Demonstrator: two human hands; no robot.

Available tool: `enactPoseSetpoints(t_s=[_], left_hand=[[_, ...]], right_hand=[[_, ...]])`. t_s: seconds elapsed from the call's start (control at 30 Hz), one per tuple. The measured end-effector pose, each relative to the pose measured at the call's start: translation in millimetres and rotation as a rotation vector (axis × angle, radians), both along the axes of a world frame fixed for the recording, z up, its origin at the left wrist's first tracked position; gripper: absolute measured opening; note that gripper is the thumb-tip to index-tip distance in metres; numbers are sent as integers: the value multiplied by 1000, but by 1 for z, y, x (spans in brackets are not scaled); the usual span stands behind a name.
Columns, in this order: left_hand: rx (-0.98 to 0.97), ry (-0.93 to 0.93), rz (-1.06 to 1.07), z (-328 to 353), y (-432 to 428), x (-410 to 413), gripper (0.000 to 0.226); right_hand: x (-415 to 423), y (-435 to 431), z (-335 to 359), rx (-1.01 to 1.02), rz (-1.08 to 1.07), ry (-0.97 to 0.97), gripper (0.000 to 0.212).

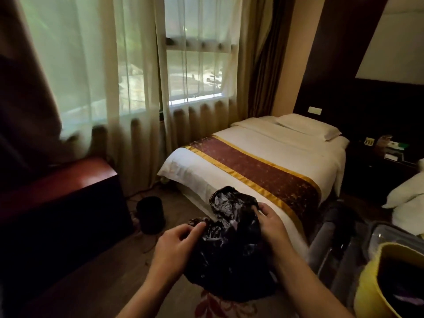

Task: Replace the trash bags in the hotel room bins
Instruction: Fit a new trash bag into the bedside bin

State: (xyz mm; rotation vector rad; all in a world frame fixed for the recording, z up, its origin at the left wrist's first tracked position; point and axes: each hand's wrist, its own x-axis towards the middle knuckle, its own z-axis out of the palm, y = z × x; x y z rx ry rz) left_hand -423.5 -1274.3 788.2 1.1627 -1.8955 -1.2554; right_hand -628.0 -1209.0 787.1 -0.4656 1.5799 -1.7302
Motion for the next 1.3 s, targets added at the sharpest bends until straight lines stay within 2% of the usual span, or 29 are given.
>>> enactPoseSetpoints(t_s=[0.1,0.17,0.27,0.43,0.57,0.63,0.67,0.73,0.77,0.87,1.0,1.2,1.3], left_hand=[[-115,-49,124,-12,-38,20,25],[-133,-79,187,-22,-61,33,17],[-203,-118,274,-36,-91,48,24],[-209,-10,310,-50,-136,52,45],[-235,-10,324,-57,-177,33,49],[-260,-29,315,-58,-198,20,49],[-276,-38,313,-57,-209,13,48],[-301,-60,319,-57,-230,-1,47],[-311,-75,323,-57,-241,-7,46],[-332,-101,319,-54,-275,-19,44],[-375,-157,414,-56,-318,-11,41],[-321,-433,685,-89,-409,44,36],[-290,-542,676,-107,-456,57,38]], right_hand=[[20,-27,-6,-90,19,-165,18],[27,-46,-11,-138,21,-228,19],[30,-64,-13,-116,23,-205,22],[24,-113,-28,145,154,-18,21],[16,-165,-40,135,265,-144,32],[12,-194,-48,106,336,-201,47],[9,-208,-54,117,398,-202,63],[6,-239,-63,174,520,-133,94],[6,-257,-68,209,573,-81,100],[11,-311,-85,263,552,45,91],[-2,-372,-112,340,461,329,55],[-46,-447,-136,448,450,615,49],[-57,-488,-146,484,440,690,49]])
